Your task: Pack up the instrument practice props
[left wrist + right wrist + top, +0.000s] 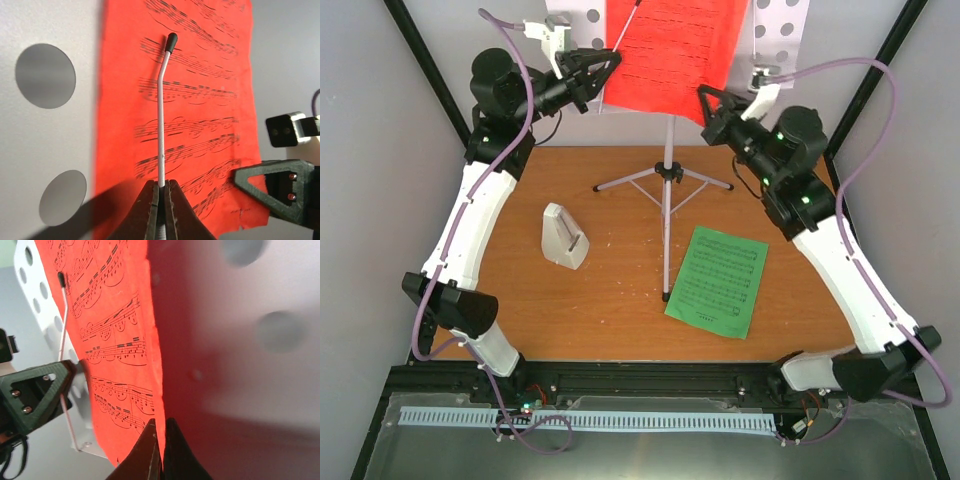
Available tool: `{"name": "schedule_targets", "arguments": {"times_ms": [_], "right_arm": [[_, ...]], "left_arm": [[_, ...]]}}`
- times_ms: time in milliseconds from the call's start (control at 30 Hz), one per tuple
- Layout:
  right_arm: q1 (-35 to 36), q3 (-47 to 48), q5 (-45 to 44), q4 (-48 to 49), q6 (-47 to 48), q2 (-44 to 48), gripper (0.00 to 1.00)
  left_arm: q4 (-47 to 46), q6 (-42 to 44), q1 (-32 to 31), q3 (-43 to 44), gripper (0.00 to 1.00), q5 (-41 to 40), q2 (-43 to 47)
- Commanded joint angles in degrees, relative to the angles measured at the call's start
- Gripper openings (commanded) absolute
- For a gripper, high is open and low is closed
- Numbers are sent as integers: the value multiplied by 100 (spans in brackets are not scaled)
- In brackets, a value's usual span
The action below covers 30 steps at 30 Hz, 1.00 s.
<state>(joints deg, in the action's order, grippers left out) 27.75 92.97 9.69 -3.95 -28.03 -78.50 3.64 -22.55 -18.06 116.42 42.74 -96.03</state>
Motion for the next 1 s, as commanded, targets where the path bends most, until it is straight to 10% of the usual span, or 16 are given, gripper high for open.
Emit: {"name": "schedule_targets", "arguments": {"times_ms": [0, 200, 367, 967], "right_arm": [[-296, -515, -1047, 123, 323, 907, 3], [-621, -1686, -2129, 333, 475, 2380, 3], [-621, -2371, -2376, 366, 650, 3292, 3], [-622, -3509, 883, -1825, -107, 4609, 3]], "left_arm": [[-218, -130, -22, 64, 0, 151, 170], [-213, -227, -22, 68, 2, 8, 160], [-299, -343, -22, 81, 22, 103, 115], [-1242, -598, -22, -2096, 84, 400, 1791]]}}
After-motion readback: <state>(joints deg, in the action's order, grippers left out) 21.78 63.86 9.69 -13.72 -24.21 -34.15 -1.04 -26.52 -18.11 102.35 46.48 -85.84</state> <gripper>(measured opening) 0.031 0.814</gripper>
